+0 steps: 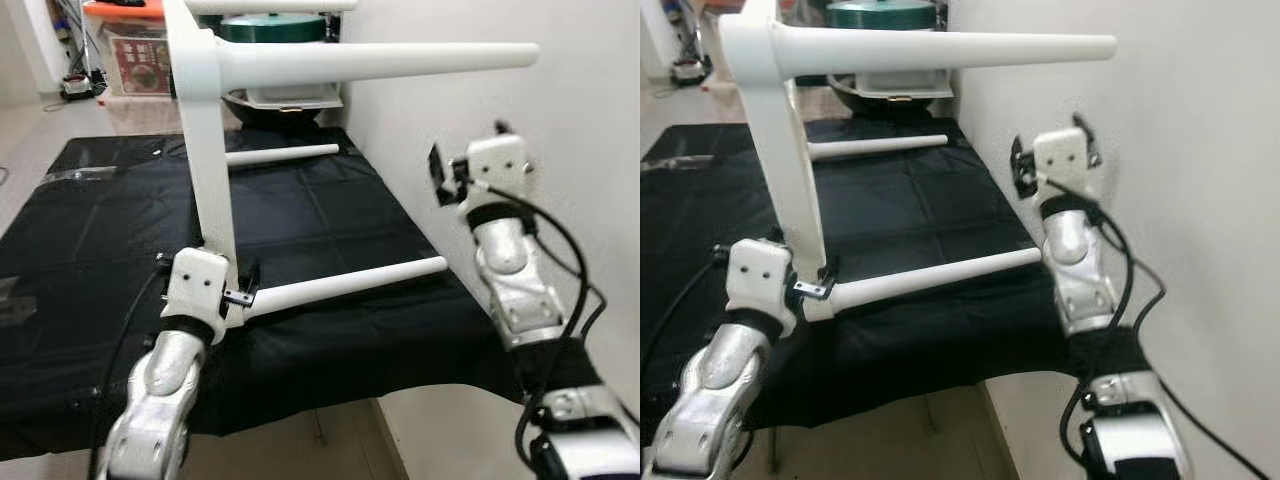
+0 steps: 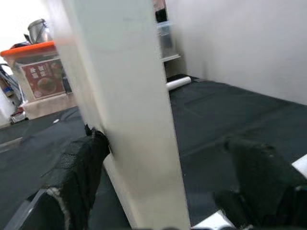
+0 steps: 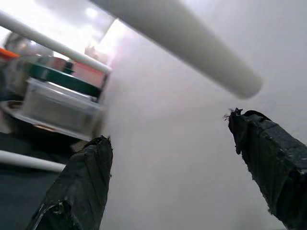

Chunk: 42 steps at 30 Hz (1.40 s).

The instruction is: Building children table

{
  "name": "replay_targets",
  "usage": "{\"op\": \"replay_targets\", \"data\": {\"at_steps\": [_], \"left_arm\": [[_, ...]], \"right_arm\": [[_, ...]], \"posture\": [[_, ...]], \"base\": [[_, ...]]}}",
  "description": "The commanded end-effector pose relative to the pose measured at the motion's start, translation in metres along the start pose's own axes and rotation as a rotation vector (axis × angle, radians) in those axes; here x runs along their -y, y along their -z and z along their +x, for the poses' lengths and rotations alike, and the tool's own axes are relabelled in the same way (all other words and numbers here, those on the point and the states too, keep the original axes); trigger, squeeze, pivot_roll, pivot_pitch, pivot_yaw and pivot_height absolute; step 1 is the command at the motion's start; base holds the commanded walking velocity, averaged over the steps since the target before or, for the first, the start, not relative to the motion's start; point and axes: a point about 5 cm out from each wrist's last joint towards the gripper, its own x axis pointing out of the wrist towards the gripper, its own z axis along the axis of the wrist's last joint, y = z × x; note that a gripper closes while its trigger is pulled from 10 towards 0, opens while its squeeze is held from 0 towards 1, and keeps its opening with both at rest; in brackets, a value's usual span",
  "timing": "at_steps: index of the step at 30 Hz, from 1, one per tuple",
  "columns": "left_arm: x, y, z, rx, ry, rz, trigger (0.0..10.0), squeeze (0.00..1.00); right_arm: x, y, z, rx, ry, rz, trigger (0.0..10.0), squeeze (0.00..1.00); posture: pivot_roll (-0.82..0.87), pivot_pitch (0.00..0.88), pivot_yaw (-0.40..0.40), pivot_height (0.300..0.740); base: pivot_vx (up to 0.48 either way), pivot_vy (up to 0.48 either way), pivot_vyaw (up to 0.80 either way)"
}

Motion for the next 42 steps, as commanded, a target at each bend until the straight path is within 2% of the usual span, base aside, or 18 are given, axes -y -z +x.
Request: {"op": "replay_targets", "data": {"at_steps": [1, 3, 5, 7, 11, 13, 16, 21, 24, 28, 33, 39, 42], "left_arm": [[0.006, 0.003, 0.003, -0.024, 0.026, 0.006, 10.0, 0.00], [0.013, 0.003, 0.008, -0.030, 0.052, 0.011, 10.0, 0.00], [0.013, 0.003, 0.008, -0.030, 0.052, 0.011, 10.0, 0.00], [0.018, 0.003, 0.012, -0.045, 0.050, 0.020, 10.0, 0.00], [0.020, 0.004, 0.013, -0.051, 0.043, 0.017, 10.0, 0.00], [0.021, 0.005, 0.013, -0.058, 0.041, 0.017, 10.0, 0.00], [0.024, 0.007, 0.013, -0.064, 0.044, 0.021, 10.0, 0.00], [0.022, 0.007, 0.012, -0.067, 0.035, 0.025, 10.0, 0.00], [0.022, 0.007, 0.012, -0.067, 0.035, 0.025, 10.0, 0.00], [0.020, 0.011, 0.010, -0.085, 0.022, 0.039, 10.0, 0.00], [0.019, 0.011, 0.011, -0.085, 0.013, 0.041, 10.0, 0.00], [0.018, 0.011, 0.011, -0.085, 0.011, 0.043, 10.0, 0.00], [0.016, 0.013, 0.011, -0.088, -0.003, 0.050, 10.0, 0.00]], "right_arm": [[0.003, -0.001, 0.003, 0.020, 0.008, -0.050, 10.0, 0.00], [0.010, -0.006, 0.007, 0.059, 0.025, -0.116, 10.0, 0.00], [0.010, -0.006, 0.007, 0.059, 0.025, -0.116, 10.0, 0.00], [0.016, -0.009, 0.012, 0.097, 0.044, -0.176, 10.0, 0.00], [0.019, -0.010, 0.014, 0.114, 0.052, -0.199, 10.0, 0.00], [0.023, -0.013, 0.020, 0.138, 0.058, -0.231, 10.0, 0.00], [0.030, -0.020, 0.036, 0.176, 0.050, -0.295, 10.0, 0.00], [0.032, -0.026, 0.047, 0.196, 0.036, -0.341, 10.0, 0.00], [0.032, -0.026, 0.047, 0.196, 0.036, -0.341, 10.0, 0.00], [0.034, -0.026, 0.062, 0.168, -0.022, -0.421, 10.0, 0.00], [0.030, -0.022, 0.068, 0.137, -0.091, -0.468, 10.0, 0.00], [0.030, -0.022, 0.071, 0.126, -0.103, -0.488, 10.0, 0.00], [0.029, -0.014, 0.071, 0.062, -0.150, -0.510, 10.0, 0.00]], "posture": [[0.04, 0.000, -0.051, 0.740], [0.04, 0.000, -0.051, 0.740], [0.04, 0.000, -0.051, 0.740], [0.03, 0.000, -0.048, 0.740], [0.03, 0.000, -0.048, 0.740], [0.03, 0.000, -0.048, 0.740], [0.04, 0.000, -0.055, 0.740], [0.04, 0.000, -0.058, 0.740], [0.04, 0.000, -0.058, 0.740], [0.05, 0.000, -0.062, 0.740], [0.05, 0.000, -0.064, 0.740], [0.05, 0.000, -0.064, 0.740], [0.06, 0.000, -0.074, 0.740]], "base": [[0.000, 0.000, 0.00], [0.000, 0.000, 0.00], [0.000, 0.000, 0.00], [0.000, 0.000, 0.00], [0.000, 0.000, 0.00], [0.000, 0.000, 0.00], [0.000, 0.000, 0.00], [0.000, 0.000, 0.00], [0.000, 0.000, 0.00], [0.000, 0.000, 0.00], [0.000, 0.000, 0.00], [0.000, 0.000, 0.00], [0.000, 0.000, 0.00]]}}
